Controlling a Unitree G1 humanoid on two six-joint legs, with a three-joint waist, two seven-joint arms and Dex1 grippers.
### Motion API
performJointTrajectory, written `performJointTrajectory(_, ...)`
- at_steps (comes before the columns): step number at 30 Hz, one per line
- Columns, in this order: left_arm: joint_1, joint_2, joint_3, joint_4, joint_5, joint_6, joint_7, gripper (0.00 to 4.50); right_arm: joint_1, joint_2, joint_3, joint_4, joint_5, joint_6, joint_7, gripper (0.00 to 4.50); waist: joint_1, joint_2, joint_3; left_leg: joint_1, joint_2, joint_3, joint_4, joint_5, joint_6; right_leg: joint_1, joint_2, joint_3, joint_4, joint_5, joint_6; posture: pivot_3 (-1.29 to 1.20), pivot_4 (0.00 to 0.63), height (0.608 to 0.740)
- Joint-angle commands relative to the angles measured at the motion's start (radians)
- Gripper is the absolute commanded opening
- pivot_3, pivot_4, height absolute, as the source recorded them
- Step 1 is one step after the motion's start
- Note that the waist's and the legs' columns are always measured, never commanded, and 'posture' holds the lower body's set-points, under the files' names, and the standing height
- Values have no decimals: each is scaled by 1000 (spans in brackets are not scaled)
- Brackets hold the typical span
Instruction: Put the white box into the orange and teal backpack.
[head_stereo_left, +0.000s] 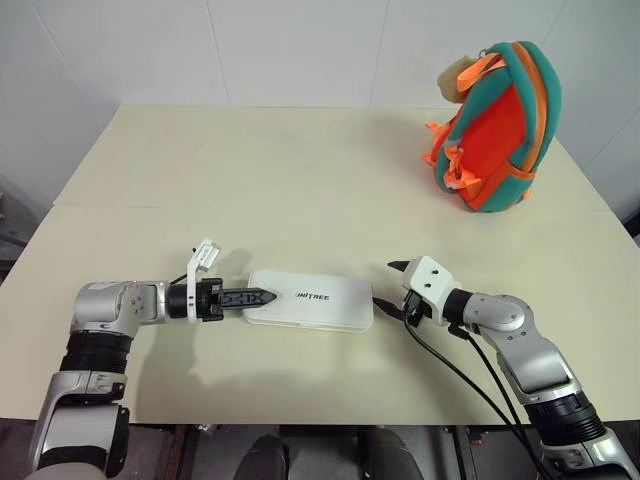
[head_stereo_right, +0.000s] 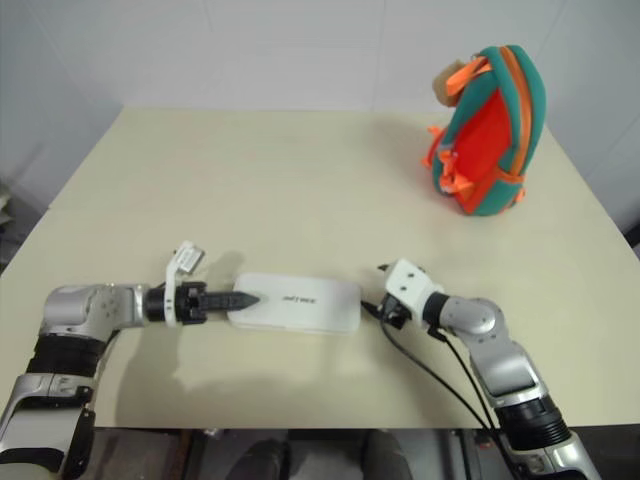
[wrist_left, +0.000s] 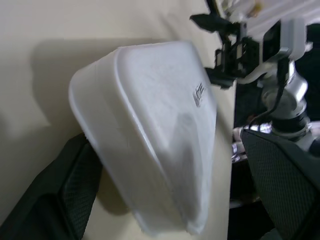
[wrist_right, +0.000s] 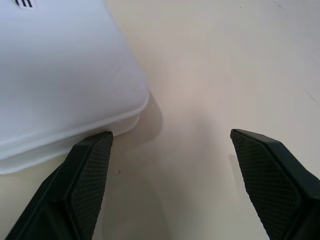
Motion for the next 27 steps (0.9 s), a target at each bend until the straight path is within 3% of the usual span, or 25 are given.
performJointTrajectory(1,-43,-19,33,50,-24,-23,-10,4489,-2,2,-9,-23,10,-18,6,4500,-2,0,0,0,0,0,0,0,0,0,0,0,0,0,0,0,150,740)
performJointTrajectory(9,-68,-29,-1,99,0,-55,-35,4489,7,-1,-16,-29,10,-15,4,4500,-5,0,0,0,0,0,-1,0,0,0,0,0,-1,0,0,0,150,740)
performJointTrajectory(12,-82,-33,-8,109,-9,-42,-46,3913,4,-1,-16,-27,9,-15,3,4500,-3,0,0,0,0,0,-1,0,0,0,0,0,-1,0,0,0,150,740)
performJointTrajectory(20,-109,-44,-5,137,-10,-32,-50,1523,-1,-2,-21,-24,11,-18,5,4500,-3,0,0,0,0,0,0,0,0,0,0,0,0,0,0,0,150,740)
performJointTrajectory(27,-174,-82,110,254,-51,-25,24,1340,-15,-1,-25,-13,10,-23,7,4500,-3,0,0,0,0,0,0,0,0,0,0,0,0,0,0,0,150,740)
